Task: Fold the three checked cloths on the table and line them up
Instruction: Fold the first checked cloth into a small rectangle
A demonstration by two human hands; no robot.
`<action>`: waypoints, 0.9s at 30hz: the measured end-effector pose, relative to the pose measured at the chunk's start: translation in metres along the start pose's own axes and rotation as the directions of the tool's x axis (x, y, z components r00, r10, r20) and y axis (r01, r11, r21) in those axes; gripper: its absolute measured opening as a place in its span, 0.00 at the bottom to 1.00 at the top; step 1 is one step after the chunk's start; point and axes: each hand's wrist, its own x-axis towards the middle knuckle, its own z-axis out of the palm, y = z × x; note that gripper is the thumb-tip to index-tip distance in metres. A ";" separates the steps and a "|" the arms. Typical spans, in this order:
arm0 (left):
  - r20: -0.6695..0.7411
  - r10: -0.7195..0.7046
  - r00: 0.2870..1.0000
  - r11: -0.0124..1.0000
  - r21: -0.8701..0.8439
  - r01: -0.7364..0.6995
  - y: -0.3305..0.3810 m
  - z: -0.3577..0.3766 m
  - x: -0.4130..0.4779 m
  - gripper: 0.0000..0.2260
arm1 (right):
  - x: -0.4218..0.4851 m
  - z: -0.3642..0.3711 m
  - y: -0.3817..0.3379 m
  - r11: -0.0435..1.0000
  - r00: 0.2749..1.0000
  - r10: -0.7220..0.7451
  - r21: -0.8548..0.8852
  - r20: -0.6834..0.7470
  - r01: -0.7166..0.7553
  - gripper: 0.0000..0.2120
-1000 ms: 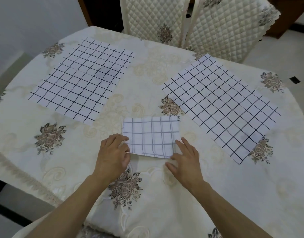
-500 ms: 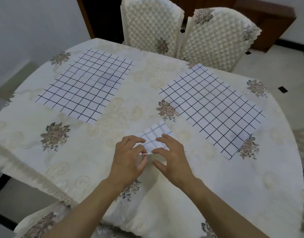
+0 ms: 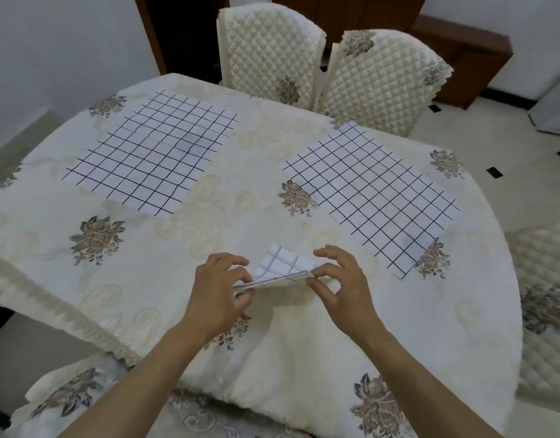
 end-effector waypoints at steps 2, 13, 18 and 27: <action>0.016 -0.041 0.999 0.999 -0.023 0.041 -0.004 -0.009 0.000 0.04 | -0.001 -0.007 0.000 0.997 0.998 0.065 0.031 -0.010 -0.065 0.06; 0.100 -0.016 0.995 0.913 -0.403 0.055 0.038 -0.078 0.006 0.07 | 0.009 -0.063 -0.030 0.989 0.988 0.133 0.052 0.074 -0.137 0.03; 0.318 0.023 0.948 0.634 -0.738 0.233 0.052 -0.107 0.012 0.08 | 0.014 -0.091 -0.048 0.971 0.963 0.146 0.152 0.225 -0.183 0.05; 0.186 -0.334 0.924 0.743 -0.551 0.380 0.021 -0.057 0.059 0.05 | 0.048 -0.043 0.009 0.938 0.944 0.306 0.130 0.121 -0.320 0.04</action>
